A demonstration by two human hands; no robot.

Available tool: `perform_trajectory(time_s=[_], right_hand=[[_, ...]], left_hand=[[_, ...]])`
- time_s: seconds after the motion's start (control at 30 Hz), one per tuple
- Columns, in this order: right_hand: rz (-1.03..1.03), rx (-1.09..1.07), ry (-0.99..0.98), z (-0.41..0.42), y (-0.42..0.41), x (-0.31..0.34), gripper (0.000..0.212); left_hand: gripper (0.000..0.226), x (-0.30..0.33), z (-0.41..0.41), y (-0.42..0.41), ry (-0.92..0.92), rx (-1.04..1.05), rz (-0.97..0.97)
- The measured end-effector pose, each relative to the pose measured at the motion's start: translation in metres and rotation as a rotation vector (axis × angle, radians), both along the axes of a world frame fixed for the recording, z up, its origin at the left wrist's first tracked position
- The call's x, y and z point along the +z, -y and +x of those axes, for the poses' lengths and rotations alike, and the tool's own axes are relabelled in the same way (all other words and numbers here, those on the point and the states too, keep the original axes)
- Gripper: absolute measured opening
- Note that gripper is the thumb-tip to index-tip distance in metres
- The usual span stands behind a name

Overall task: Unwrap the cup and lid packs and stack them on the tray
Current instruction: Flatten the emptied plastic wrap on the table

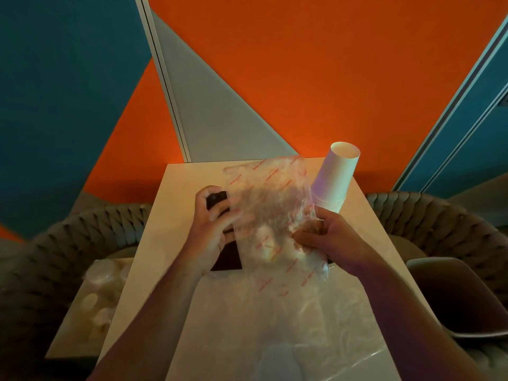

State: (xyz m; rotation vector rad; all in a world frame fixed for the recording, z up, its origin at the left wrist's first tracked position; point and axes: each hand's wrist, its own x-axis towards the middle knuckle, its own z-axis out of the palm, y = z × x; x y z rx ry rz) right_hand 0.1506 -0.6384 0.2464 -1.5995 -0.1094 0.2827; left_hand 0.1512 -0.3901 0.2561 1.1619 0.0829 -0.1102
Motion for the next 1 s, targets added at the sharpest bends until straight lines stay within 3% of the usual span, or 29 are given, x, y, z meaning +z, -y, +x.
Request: perform_trajectory(time_s=[0.13,0.2,0.27,0.37,0.53,0.73,0.87,1.0], right_hand=[[-0.061,0.047,-0.022,-0.002,0.003,-0.007,0.044],[-0.064,0.041,-0.029,-0.002,0.004,-0.01,0.049],[-0.05,0.051,-0.02,-0.001,0.005,-0.011,0.04],[-0.042,0.106,-0.03,-0.002,0.005,-0.009,0.035],[-0.108,0.204,-0.052,-0.005,0.003,-0.007,0.029],[-0.039,0.1,-0.036,-0.007,-0.002,-0.004,0.059],[0.191,-0.06,0.07,0.001,-0.005,0.002,0.04],[0.159,-0.052,0.118,0.007,-0.009,0.01,0.014]], left_hand=[[0.033,0.005,0.004,-0.003,-0.029,0.008,0.009],[0.035,0.004,0.005,-0.005,-0.051,0.095,-0.026],[0.035,0.003,0.006,-0.008,-0.063,0.13,-0.026],[0.029,0.005,0.005,-0.007,-0.07,-0.004,0.039],[0.029,0.013,0.008,-0.008,-0.04,-0.079,-0.042],[0.024,0.006,0.012,-0.01,0.094,-0.005,0.157],[0.035,0.01,0.007,-0.009,0.221,-0.063,0.248],[0.032,0.012,0.004,-0.012,0.292,-0.092,0.288]])
